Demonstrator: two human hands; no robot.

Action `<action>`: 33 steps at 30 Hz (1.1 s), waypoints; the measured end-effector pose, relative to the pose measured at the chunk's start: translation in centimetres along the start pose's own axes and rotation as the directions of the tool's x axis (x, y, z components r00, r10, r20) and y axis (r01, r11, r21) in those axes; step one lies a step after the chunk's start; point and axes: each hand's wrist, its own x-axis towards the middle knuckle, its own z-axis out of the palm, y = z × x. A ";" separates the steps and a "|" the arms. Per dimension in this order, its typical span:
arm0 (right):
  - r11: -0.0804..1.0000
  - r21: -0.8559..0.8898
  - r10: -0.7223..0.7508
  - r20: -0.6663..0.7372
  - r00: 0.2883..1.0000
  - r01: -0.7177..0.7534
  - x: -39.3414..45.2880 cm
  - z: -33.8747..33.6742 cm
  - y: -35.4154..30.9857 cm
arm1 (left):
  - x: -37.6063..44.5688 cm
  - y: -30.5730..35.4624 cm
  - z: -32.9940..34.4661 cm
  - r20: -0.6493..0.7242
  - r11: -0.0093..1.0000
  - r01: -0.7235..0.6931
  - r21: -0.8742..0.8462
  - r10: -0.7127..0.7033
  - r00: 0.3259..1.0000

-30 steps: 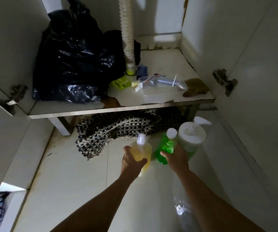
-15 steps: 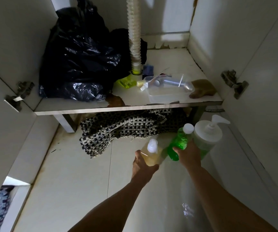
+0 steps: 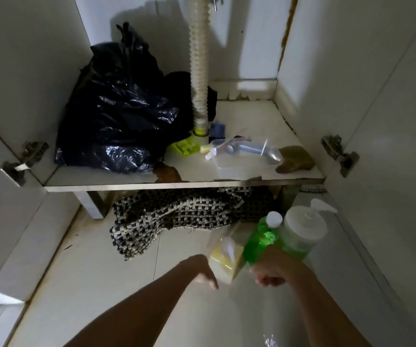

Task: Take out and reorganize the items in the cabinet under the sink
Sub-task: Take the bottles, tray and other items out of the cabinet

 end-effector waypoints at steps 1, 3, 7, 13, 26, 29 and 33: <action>0.998 -0.027 -0.050 0.055 0.997 0.052 -0.6 -0.4 -0.9 | -0.6 0.1 -1.9 0.018 0.997 0.007 0.077 -0.008 1.000; 0.990 0.013 -0.139 0.084 0.987 0.139 -2.0 -1.7 -2.9 | -1.3 0.4 -6.0 0.007 0.994 0.022 0.103 -0.022 1.000; 0.915 0.129 -0.369 -0.120 0.922 0.383 -4.8 -4.8 -7.3 | -3.2 2.1 -13.0 -0.063 0.988 -0.067 -0.141 0.058 0.996; 0.850 -0.050 -0.449 -0.589 0.672 0.524 -4.2 -11.4 -13.3 | -2.6 3.3 -19.9 -0.784 0.894 -0.442 -0.068 0.226 0.578; 0.869 -0.487 -0.419 -0.628 0.655 0.089 8.7 -19.7 -25.2 | 3.1 6.8 -26.0 -0.815 0.991 -0.122 -0.047 0.032 0.579; 0.899 -0.433 -0.359 -0.649 0.671 0.062 10.9 -19.7 -25.9 | 4.2 7.6 -26.9 -0.819 0.998 -0.058 0.000 0.033 0.573; 0.924 -0.375 -0.332 -0.676 0.658 0.081 11.4 -19.8 -25.9 | 4.9 7.7 -27.3 -0.800 0.997 -0.053 -0.055 -0.013 0.599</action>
